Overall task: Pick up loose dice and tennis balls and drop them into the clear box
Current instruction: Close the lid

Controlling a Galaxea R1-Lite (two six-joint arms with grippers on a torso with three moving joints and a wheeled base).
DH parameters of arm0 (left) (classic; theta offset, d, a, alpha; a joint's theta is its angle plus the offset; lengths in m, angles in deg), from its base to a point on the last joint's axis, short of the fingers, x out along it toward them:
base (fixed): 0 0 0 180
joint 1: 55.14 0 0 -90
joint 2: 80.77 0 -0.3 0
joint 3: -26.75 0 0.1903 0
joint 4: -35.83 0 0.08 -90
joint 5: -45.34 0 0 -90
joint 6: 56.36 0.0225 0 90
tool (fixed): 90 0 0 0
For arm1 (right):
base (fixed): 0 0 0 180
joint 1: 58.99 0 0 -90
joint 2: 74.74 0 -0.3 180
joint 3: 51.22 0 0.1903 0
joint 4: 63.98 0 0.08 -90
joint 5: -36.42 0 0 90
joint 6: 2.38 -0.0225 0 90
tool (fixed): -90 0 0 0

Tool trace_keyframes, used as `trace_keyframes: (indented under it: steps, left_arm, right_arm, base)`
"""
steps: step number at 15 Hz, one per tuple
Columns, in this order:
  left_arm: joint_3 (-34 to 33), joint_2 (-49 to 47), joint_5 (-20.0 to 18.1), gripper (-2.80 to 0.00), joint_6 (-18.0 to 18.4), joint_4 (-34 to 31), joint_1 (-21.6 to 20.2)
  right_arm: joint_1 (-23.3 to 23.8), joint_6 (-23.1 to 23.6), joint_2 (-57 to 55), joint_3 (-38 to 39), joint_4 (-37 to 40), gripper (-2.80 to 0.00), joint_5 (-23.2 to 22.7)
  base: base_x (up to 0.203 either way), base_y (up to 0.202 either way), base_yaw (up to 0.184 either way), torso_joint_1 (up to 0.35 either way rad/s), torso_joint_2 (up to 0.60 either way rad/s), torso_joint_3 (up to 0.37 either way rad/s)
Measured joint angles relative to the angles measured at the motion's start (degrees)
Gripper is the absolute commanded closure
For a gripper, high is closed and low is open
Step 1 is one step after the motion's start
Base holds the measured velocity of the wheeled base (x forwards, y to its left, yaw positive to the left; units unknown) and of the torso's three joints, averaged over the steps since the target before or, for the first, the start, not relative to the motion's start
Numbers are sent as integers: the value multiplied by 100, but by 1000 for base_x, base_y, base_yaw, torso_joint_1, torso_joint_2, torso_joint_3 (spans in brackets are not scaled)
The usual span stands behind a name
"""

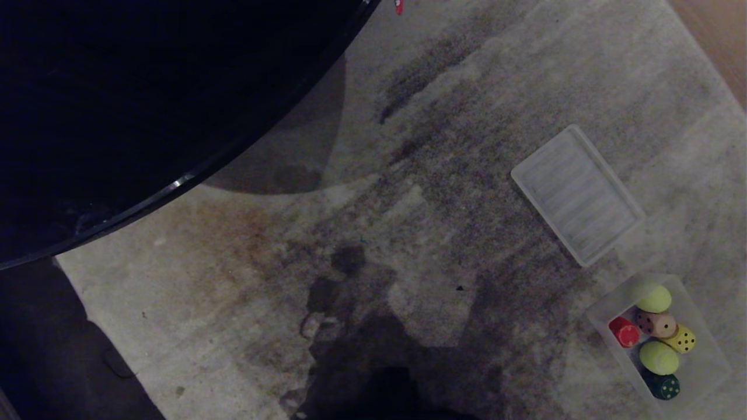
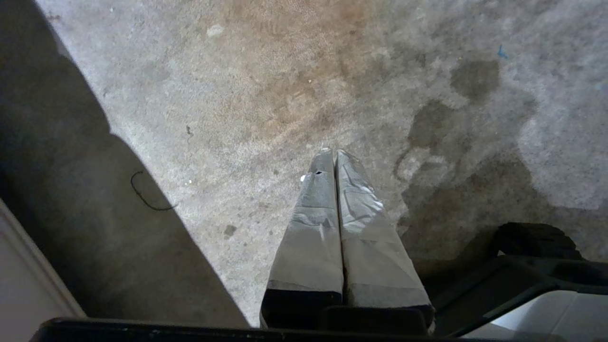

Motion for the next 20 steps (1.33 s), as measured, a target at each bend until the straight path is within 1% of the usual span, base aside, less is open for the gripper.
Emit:
trace_keyframes:
  steps: [11,17,20]
  left_arm:
    - [0,0,0,0,6,2,0]
    - [0,0,2,0,6,-1,0]
    - [0,0,2,0,5,-1,0]
  right_arm:
    - [-4,11,0,0,0,0,-6]
    - [-2,27,-2,-2,2,0,-17]
    - [-5,33,-2,0,2,0,-17]
  base:
    - [0,0,0,0,0,-2]
    - [0,0,0,4,3,-154]
    - [0,0,0,0,2,-48]
